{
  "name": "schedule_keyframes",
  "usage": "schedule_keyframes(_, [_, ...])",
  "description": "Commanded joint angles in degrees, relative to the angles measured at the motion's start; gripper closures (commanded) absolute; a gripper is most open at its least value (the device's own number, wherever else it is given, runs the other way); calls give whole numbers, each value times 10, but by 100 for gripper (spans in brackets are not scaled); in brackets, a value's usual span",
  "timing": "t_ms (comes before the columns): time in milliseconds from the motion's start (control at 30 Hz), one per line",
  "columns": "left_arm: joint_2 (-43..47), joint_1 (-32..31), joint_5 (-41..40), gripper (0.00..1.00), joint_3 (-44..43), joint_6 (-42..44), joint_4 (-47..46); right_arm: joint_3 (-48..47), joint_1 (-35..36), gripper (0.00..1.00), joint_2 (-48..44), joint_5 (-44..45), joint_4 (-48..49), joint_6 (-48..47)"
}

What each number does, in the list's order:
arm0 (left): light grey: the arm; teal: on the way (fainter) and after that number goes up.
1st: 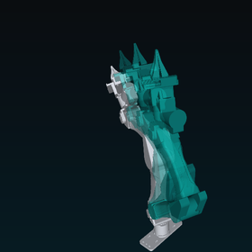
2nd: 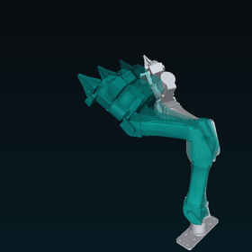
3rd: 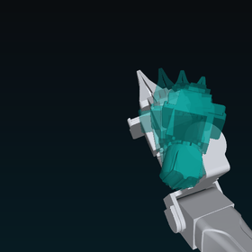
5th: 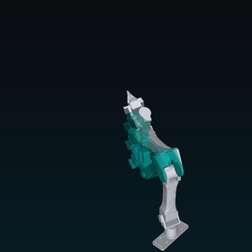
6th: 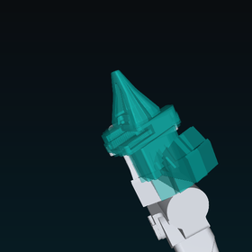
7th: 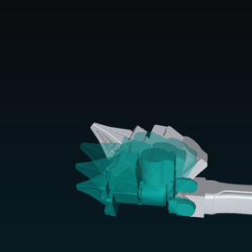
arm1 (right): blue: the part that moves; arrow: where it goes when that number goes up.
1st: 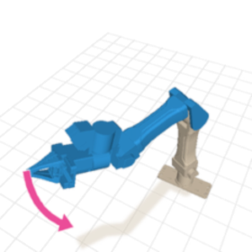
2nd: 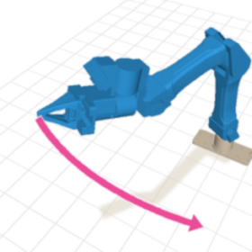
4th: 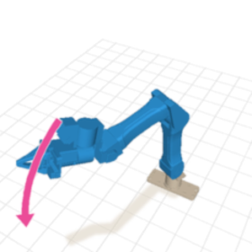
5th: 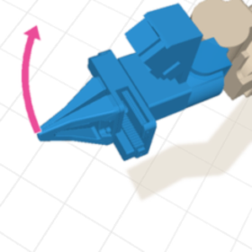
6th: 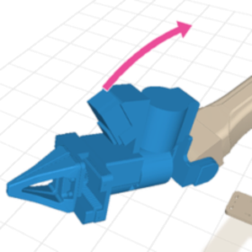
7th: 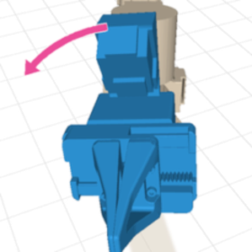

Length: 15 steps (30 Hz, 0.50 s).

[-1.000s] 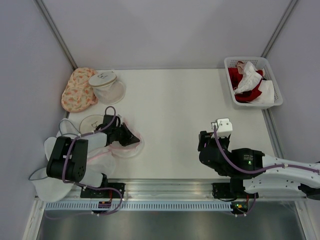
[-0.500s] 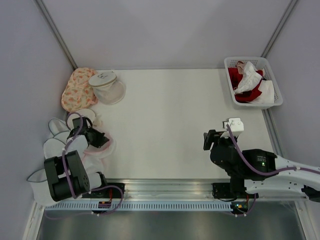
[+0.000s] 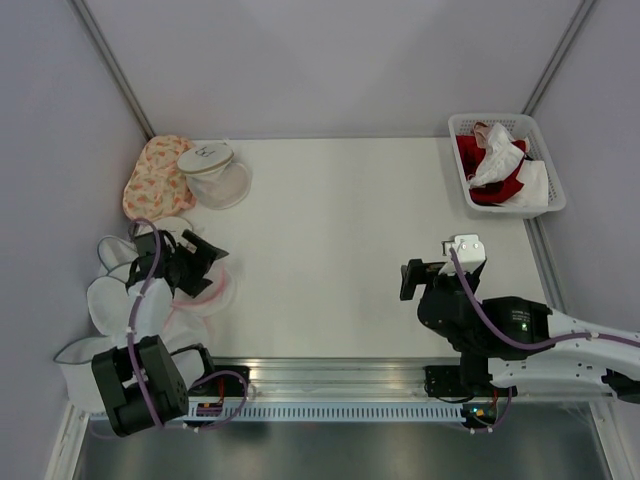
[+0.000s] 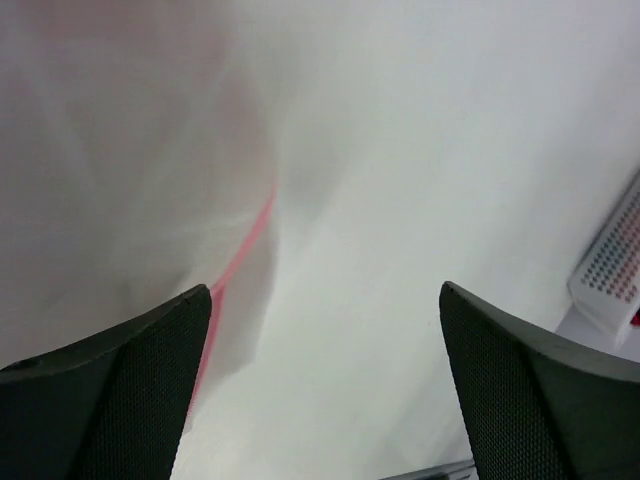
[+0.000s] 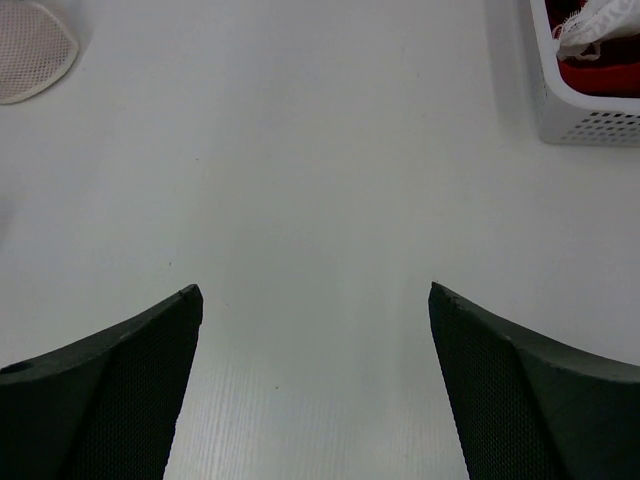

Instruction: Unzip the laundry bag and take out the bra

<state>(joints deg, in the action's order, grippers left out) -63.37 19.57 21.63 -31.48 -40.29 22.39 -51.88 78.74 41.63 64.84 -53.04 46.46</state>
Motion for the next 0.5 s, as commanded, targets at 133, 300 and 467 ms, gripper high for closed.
schedule_keyframes(133, [109,-110,161,0,-70,78,-15,-26,-1,2,33,13,22,-8])
schedule_keyframes(300, [147,-233,187,0,-136,79,-17,-36,-1,2,5,-12,46,-22])
schedule_keyframes(467, [161,-337,195,0,-184,83,-17,-35,-1,2,-28,-73,81,-36])
